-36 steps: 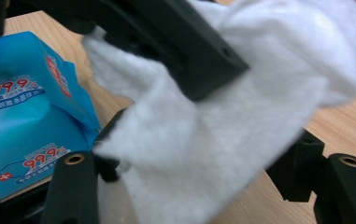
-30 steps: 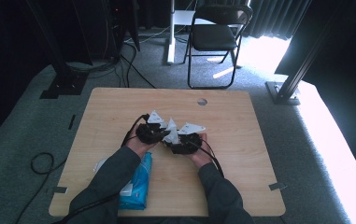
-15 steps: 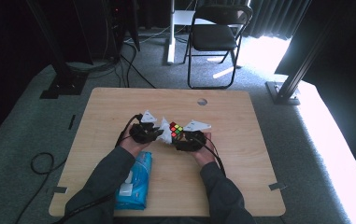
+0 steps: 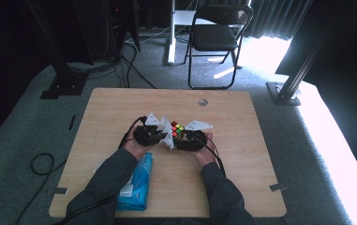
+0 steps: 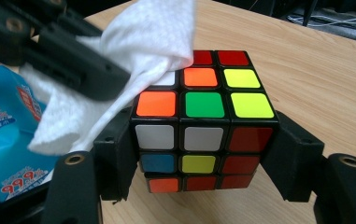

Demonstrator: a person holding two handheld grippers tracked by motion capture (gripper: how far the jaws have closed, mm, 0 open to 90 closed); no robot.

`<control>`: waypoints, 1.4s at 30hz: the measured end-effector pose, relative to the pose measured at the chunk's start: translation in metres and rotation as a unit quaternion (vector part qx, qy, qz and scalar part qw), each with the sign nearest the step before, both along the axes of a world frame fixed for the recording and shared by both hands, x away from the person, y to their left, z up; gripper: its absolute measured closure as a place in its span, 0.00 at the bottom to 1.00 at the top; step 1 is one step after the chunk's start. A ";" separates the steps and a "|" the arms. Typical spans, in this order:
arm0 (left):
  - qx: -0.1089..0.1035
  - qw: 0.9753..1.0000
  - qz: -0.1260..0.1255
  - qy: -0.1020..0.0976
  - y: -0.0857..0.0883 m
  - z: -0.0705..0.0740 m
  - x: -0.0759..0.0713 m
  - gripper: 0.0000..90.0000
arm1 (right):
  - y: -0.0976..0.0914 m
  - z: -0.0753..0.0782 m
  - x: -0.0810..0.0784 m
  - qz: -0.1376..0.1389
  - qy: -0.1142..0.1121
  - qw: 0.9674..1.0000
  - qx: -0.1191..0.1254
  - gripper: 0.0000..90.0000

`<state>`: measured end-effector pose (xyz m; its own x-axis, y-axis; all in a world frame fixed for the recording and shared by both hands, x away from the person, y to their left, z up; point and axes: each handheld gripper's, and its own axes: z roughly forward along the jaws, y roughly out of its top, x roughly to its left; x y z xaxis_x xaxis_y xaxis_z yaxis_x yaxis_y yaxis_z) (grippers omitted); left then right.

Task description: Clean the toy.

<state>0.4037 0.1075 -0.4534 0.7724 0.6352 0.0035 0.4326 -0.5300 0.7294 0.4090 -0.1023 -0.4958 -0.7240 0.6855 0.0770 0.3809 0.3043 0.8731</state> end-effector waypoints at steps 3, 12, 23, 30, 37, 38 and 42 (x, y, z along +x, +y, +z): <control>0.014 1.000 -0.006 0.001 -0.003 -0.003 0.000 0.91 | -0.001 0.000 0.001 -0.002 0.001 1.000 0.006 0.38; 0.036 0.999 -0.017 0.014 -0.013 -0.013 -0.001 0.91 | -0.004 0.005 0.001 -0.008 0.000 1.000 0.024 0.38; 0.050 0.998 -0.033 0.024 -0.022 -0.019 -0.003 0.91 | -0.009 0.014 0.005 -0.018 0.003 0.998 0.055 0.38; 0.047 0.997 -0.050 0.020 -0.028 -0.015 -0.008 0.91 | -0.005 0.011 0.005 -0.024 0.005 0.998 0.053 0.38; 0.051 0.997 -0.061 0.014 -0.031 -0.012 -0.009 0.91 | -0.005 0.011 0.005 -0.023 0.006 0.998 0.053 0.38; 0.050 0.997 -0.058 0.015 -0.030 -0.012 -0.007 0.91 | -0.006 0.011 0.005 -0.022 0.006 0.998 0.052 0.38; 0.051 0.998 -0.032 0.018 -0.019 -0.013 0.000 0.91 | -0.007 0.011 0.004 -0.018 0.006 0.998 0.052 0.38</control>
